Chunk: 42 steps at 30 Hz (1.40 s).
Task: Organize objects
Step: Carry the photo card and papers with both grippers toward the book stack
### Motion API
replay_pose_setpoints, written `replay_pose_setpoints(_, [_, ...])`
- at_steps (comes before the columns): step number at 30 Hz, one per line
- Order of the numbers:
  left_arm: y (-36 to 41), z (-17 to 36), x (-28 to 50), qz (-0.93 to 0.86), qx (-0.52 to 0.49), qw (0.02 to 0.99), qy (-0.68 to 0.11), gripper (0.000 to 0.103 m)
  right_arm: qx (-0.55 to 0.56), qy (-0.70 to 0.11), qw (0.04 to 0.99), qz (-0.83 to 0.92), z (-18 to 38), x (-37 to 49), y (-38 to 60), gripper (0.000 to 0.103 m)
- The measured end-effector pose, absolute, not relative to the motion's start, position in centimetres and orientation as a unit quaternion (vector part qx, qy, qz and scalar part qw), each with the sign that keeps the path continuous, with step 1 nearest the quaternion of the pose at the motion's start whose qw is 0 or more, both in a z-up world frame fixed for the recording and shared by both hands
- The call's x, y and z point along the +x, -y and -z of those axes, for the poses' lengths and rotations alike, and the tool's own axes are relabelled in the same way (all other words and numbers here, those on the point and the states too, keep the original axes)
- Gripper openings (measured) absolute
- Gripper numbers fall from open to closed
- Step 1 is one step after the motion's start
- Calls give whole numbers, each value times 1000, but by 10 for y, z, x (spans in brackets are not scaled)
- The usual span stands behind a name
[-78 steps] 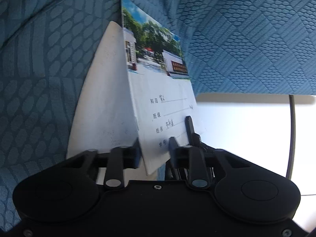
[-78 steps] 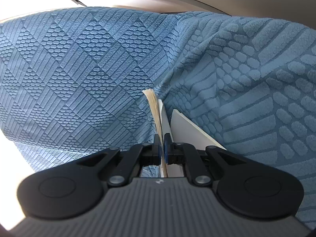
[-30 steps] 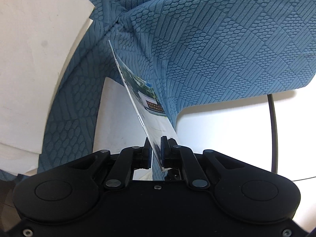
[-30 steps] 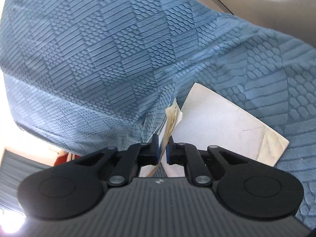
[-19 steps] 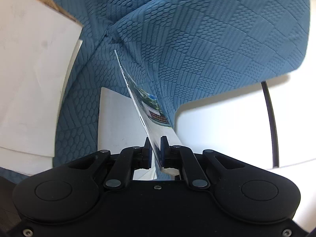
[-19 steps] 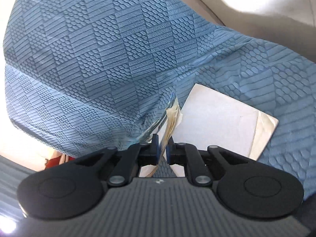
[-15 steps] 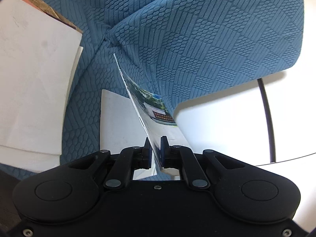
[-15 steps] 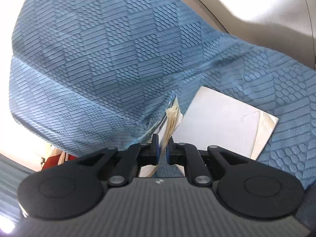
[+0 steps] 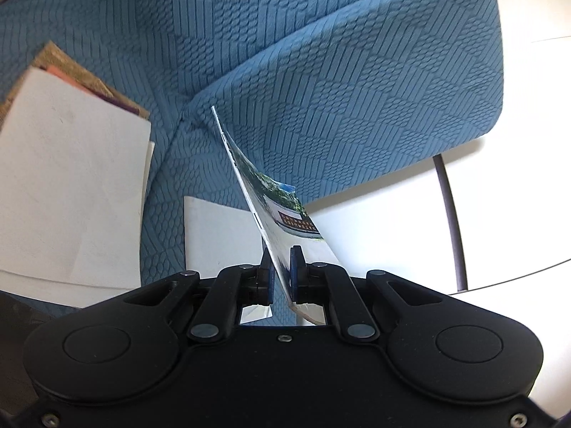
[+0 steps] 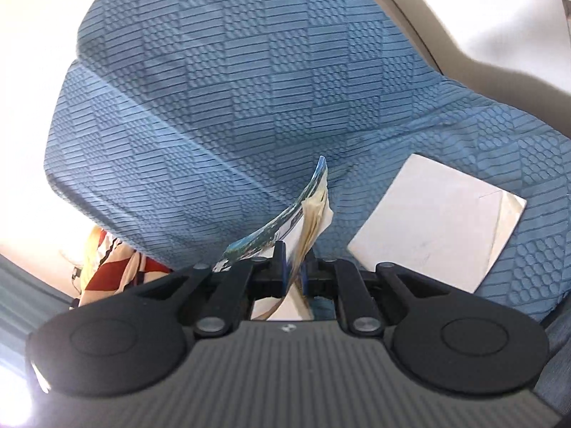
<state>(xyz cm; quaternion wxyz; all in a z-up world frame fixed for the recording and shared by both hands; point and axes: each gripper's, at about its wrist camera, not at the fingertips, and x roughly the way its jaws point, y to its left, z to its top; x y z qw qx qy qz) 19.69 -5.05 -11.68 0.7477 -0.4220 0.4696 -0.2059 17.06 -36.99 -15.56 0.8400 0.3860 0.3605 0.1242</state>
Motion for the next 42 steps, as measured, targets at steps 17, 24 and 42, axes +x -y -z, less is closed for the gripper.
replay_pose_setpoints(17, [-33, 61, 193, 199, -424, 775, -424, 8, 358, -368, 836, -192, 100, 175, 298, 11])
replay_pose_setpoints(24, [-73, 70, 189, 188, -437, 776, -413, 8, 340, -380, 833, -216, 107, 173, 261, 11])
replay_pose_setpoints(42, [-106, 157, 199, 152, -425, 773, -445, 8, 281, -414, 838, -218, 175, 184, 219, 11])
